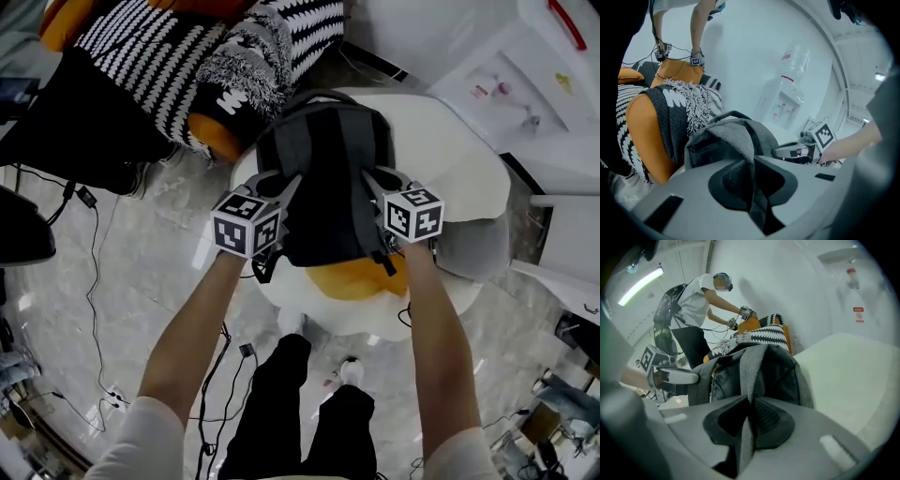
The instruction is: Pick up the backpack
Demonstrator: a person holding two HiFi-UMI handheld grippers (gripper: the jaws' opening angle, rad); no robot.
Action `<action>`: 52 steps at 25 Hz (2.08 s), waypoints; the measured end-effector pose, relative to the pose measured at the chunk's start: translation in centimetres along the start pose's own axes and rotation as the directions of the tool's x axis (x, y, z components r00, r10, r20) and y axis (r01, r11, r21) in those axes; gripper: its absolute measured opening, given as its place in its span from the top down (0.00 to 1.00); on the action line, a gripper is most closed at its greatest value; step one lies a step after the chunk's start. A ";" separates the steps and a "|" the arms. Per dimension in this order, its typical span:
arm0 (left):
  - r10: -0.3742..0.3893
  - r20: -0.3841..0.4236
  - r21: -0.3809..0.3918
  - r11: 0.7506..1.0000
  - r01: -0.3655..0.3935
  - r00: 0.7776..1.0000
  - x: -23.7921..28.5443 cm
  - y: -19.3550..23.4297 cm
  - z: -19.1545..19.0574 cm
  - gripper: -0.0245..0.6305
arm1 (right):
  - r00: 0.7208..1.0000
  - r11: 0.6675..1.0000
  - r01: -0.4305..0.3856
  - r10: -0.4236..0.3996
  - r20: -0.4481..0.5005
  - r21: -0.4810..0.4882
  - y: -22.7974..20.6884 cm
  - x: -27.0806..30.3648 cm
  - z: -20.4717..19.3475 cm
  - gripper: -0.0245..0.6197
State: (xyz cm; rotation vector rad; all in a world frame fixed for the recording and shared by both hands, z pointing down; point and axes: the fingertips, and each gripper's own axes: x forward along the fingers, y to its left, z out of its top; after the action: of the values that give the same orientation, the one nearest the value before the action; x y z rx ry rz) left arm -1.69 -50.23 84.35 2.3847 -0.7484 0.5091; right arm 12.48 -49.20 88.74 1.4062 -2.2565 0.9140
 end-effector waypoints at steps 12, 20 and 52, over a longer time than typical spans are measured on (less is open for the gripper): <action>-0.015 -0.011 -0.009 1.000 0.015 1.000 -4.1 -3.0 1.5 0.92 | 0.998 0.998 -0.056 0.056 -0.004 0.027 4.0 -4.5 1.1 0.91; -0.007 -0.012 -0.022 1.000 0.007 1.000 -7.0 -6.3 1.8 0.92 | 0.996 0.996 -0.086 0.086 0.000 0.037 6.5 -8.5 1.1 0.91; 0.098 -0.041 -0.048 0.994 -0.100 0.994 -17.2 -19.1 1.6 0.92 | 0.989 0.990 -0.142 0.142 0.027 -0.027 13.9 -24.7 3.7 0.91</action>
State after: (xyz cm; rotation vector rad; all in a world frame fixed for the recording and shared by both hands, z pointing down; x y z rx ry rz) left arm -2.93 -31.59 66.55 2.2935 -0.8561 0.5686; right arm 11.73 -30.68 66.98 1.2689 -2.4063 0.9114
